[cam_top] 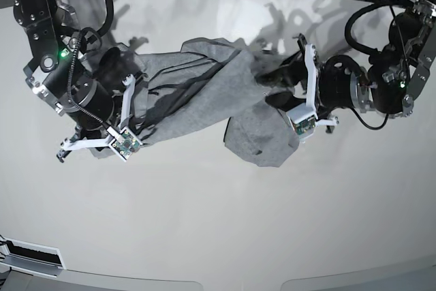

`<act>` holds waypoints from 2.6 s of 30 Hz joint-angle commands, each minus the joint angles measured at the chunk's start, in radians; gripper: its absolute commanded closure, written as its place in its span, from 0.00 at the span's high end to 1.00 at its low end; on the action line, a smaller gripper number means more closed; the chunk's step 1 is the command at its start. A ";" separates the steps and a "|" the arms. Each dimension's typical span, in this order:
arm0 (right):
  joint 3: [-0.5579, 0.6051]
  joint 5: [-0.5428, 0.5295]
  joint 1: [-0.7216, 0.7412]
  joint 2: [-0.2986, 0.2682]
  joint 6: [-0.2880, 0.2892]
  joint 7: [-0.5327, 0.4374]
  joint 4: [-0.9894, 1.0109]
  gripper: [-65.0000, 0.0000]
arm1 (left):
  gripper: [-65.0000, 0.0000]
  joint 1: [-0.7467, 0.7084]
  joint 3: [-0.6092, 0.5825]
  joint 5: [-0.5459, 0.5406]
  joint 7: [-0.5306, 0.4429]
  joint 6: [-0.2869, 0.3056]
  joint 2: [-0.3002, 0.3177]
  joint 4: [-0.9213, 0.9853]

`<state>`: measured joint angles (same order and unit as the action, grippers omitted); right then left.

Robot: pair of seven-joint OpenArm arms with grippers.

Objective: Layout the t-shirt on the table in an organized manner, then fold the t-shirt properly
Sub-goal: 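Release with the left gripper and regrasp the shirt near its middle, then drag the shirt with the left gripper away from the right gripper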

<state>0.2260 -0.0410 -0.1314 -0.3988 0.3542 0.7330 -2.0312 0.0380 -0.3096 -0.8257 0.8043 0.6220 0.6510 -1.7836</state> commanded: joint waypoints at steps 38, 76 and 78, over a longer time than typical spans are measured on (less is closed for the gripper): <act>-0.012 -0.009 0.010 -0.009 -0.014 -0.014 -0.015 0.00 | 0.00 -0.193 0.011 0.622 -0.087 -0.312 -0.268 -0.162; -0.170 0.143 0.009 -0.083 -0.171 0.023 -0.013 0.00 | 0.00 0.267 0.011 0.303 -0.078 -0.365 0.165 -0.195; -0.170 0.142 0.010 -0.083 -0.171 0.023 -0.010 0.00 | 0.06 0.213 0.011 0.260 -0.065 -0.339 0.131 -0.162</act>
<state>0.0635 0.0898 -0.1356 -0.4679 0.1940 0.7742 -2.0281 0.2363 -0.3080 -0.5571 0.7589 0.2867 0.7689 -1.9327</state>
